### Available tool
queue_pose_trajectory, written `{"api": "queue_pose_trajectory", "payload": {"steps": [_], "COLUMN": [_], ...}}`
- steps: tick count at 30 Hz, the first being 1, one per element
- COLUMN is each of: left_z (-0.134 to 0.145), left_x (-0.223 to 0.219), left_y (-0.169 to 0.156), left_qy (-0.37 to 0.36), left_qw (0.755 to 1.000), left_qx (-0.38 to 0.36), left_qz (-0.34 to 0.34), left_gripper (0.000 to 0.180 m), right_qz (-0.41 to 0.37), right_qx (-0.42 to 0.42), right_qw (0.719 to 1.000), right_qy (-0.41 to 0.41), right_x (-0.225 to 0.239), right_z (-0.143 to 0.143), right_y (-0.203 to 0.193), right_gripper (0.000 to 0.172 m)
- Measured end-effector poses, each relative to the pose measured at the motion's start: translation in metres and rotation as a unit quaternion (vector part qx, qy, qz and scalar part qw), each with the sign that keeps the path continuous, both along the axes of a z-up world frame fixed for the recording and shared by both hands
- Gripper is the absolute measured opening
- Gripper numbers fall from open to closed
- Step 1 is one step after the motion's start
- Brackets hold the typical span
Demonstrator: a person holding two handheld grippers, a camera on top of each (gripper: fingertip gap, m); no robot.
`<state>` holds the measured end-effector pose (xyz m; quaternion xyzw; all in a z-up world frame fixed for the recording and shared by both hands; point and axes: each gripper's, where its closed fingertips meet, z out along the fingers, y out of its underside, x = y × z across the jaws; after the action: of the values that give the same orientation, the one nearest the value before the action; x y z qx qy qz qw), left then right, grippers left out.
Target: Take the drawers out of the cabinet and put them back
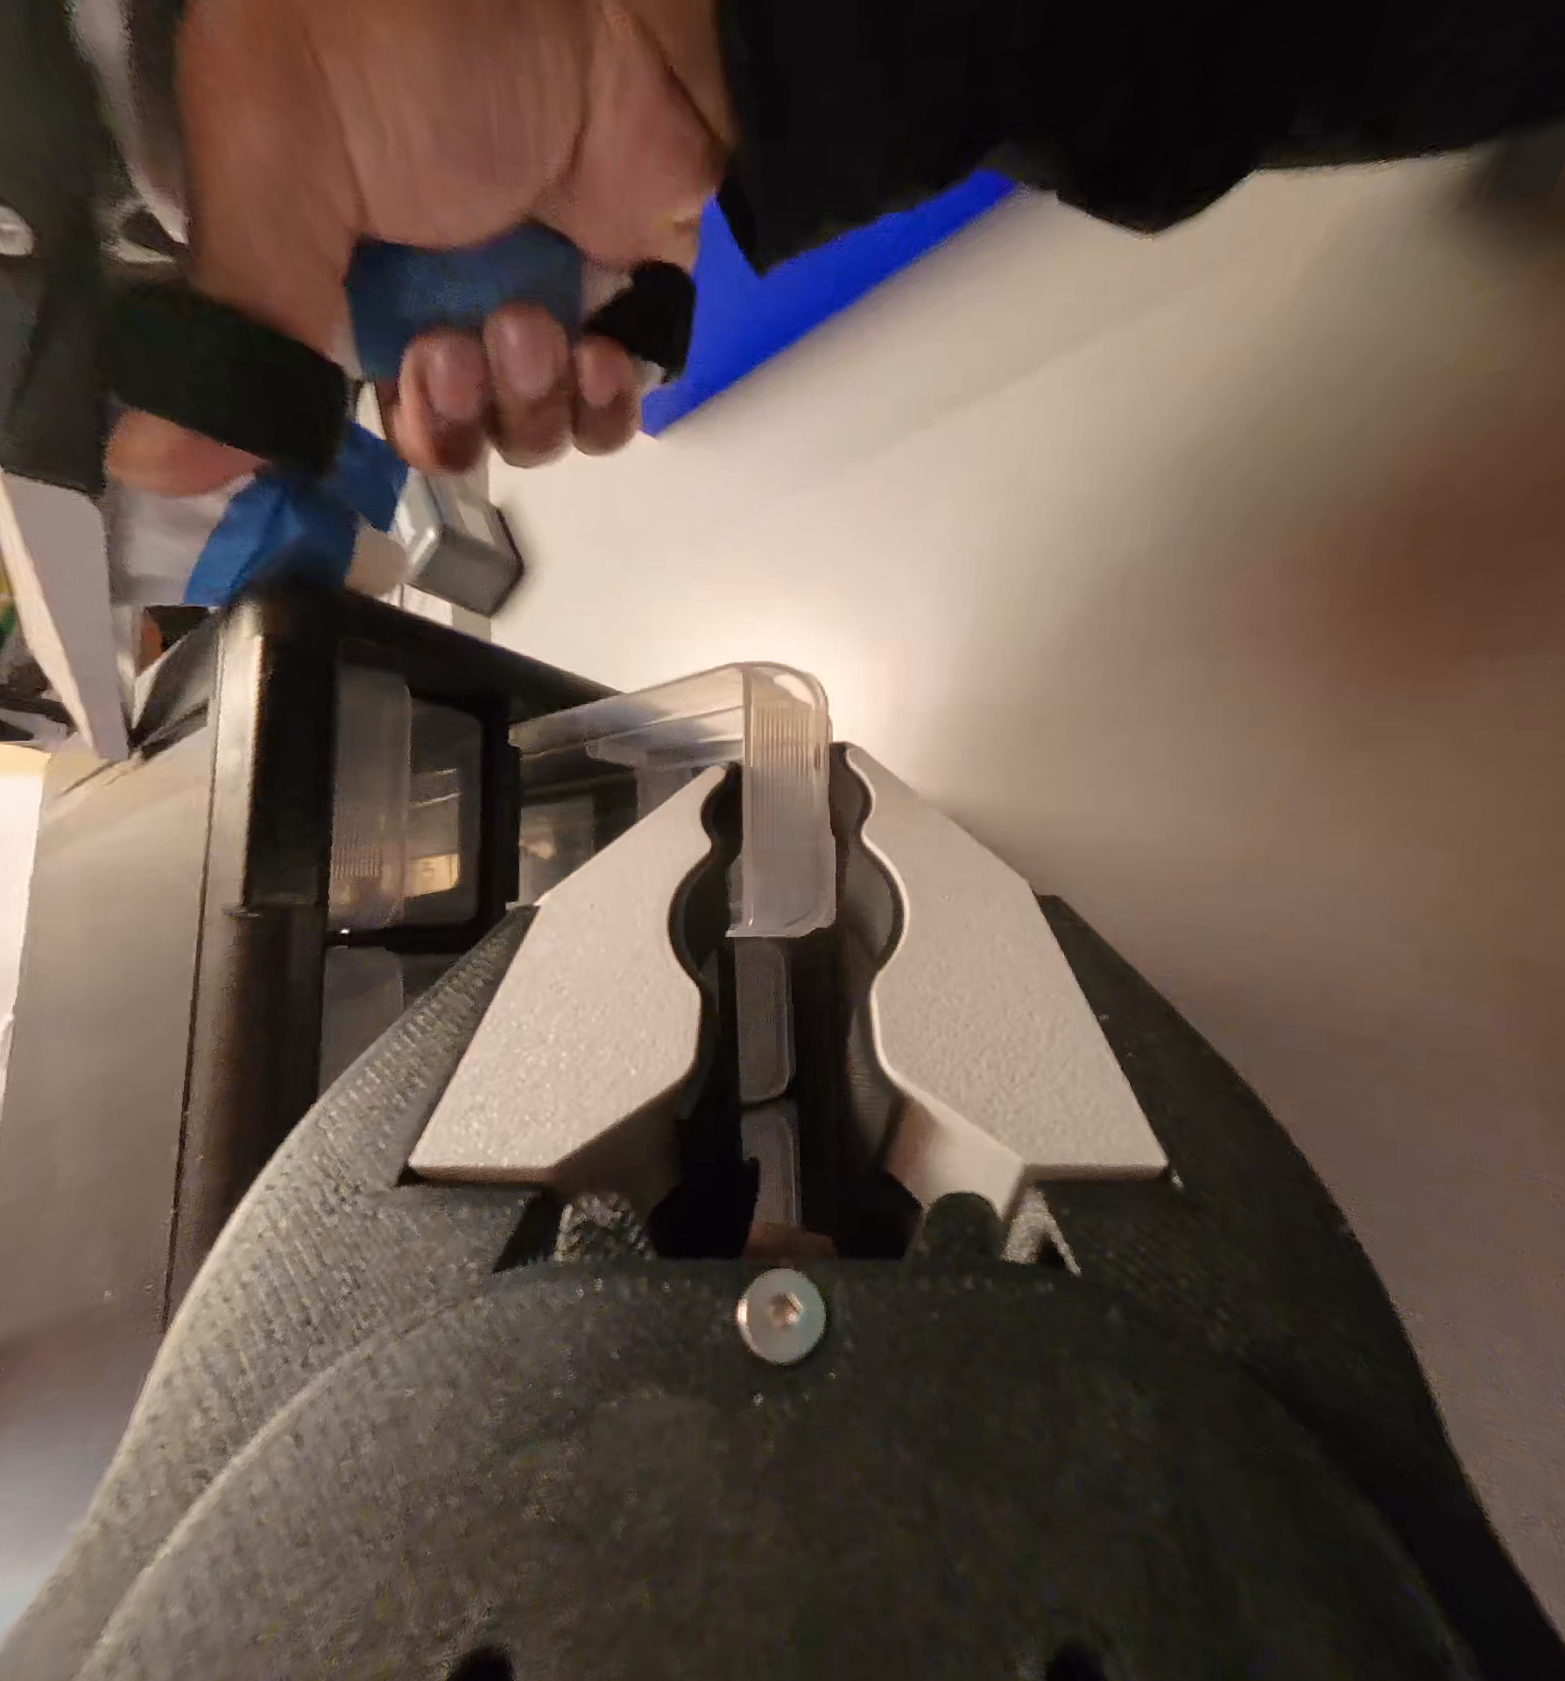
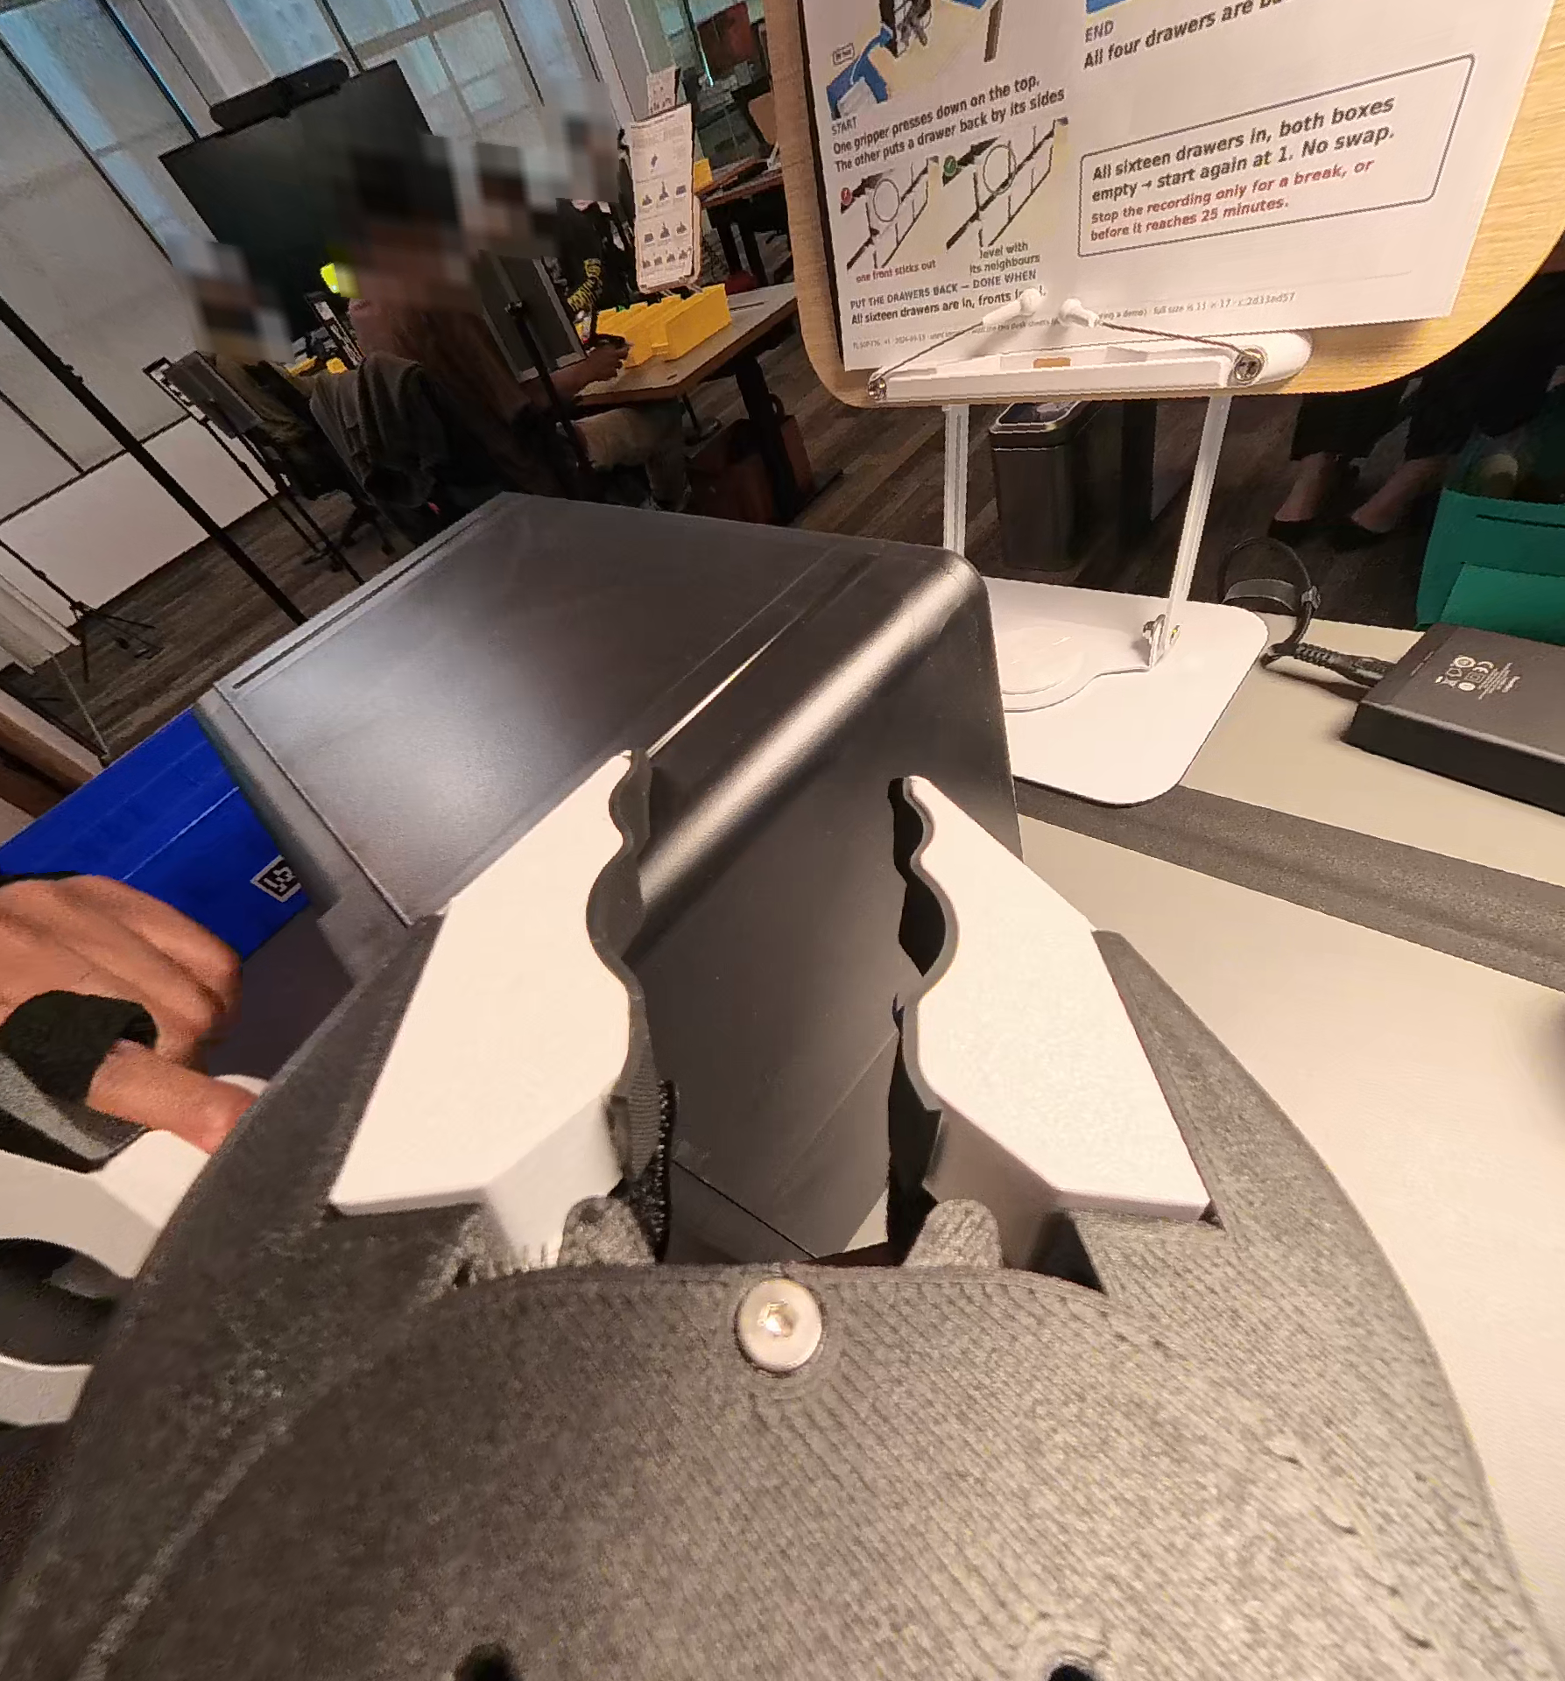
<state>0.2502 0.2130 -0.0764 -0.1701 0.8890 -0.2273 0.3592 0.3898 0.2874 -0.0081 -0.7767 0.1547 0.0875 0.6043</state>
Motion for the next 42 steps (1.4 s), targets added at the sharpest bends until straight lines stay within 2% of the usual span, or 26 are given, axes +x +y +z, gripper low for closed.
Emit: {"api": "queue_pose_trajectory", "payload": {"steps": [3,6,8,10,11,13,16,20,21,23,26,29,33,38,40,42], "left_z": [0.003,0.003,0.013,0.026,0.027,0.012,-0.004,-0.003,-0.005,-0.007,-0.006,0.006,0.029,0.056,0.056,0.042], "left_x": [0.019,0.033,0.025,0.01,0.002,-0.007,0.011,0.036,0.038,0.037,0.016,-0.022,-0.088,-0.187,-0.23,-0.272], "left_y": [0.01,0.032,0.03,0.019,0.012,0.003,0.019,0.032,0.033,0.032,0.03,0.038,0.086,0.194,0.238,0.279], "left_qy": [-0.05,-0.107,-0.131,-0.151,-0.144,-0.093,-0.079,-0.081,-0.079,-0.081,-0.08,-0.076,-0.067,-0.049,-0.018,0.034], "left_qw": [0.998,0.99,0.985,0.979,0.979,0.983,0.985,0.971,0.969,0.968,0.969,0.966,0.959,0.935,0.921,0.906], "left_qx": [-0.028,-0.021,-0.064,-0.12,-0.139,-0.154,-0.131,-0.184,-0.191,-0.197,-0.194,-0.203,-0.187,-0.093,-0.053,-0.013], "left_qz": [0.038,0.091,0.089,0.06,0.04,0.02,0.074,0.127,0.135,0.135,0.133,0.142,0.204,0.34,0.385,0.421], "left_gripper": [0.021,0.039,0.041,0.031,0.022,0.02,0.014,0.026,0.024,0.032,0.038,0.041,0.045,0.049,0.051,0.054], "right_qz": [0.0,0.0,0.001,0.002,0.003,0.003,0.001,-0.001,-0.002,-0.001,0.001,0.004,0.004,0.006,0.007,0.008], "right_qx": [0.0,0.0,0.0,0.0,-0.001,-0.001,-0.001,-0.001,-0.001,-0.001,0.0,0.001,0.001,0.001,0.002,0.003], "right_qw": [1.0,1.0,1.0,1.0,1.0,1.0,1.0,1.0,1.0,1.0,1.0,1.0,1.0,1.0,1.0,1.0], "right_qy": [-0.002,-0.001,-0.002,-0.003,-0.003,-0.004,-0.004,-0.006,-0.006,-0.007,-0.005,-0.003,-0.002,-0.004,-0.003,-0.003], "right_x": [0.0,0.0,-0.001,-0.001,-0.001,-0.001,-0.001,-0.001,-0.001,-0.001,-0.001,-0.001,-0.001,-0.001,-0.001,-0.001], "right_z": [0.0,0.0,0.0,0.001,0.001,0.001,0.001,0.001,0.001,0.001,0.001,0.0,0.0,0.0,0.0,0.0], "right_y": [0.0,0.0,0.0,0.0,0.0,0.0,0.0,0.0,0.0,0.0,0.0,0.0,0.0,0.0,0.001,0.001], "right_gripper": [0.056,0.055,0.055,0.055,0.055,0.055,0.055,0.055,0.055,0.055,0.055,0.055,0.055,0.055,0.055,0.055]}}
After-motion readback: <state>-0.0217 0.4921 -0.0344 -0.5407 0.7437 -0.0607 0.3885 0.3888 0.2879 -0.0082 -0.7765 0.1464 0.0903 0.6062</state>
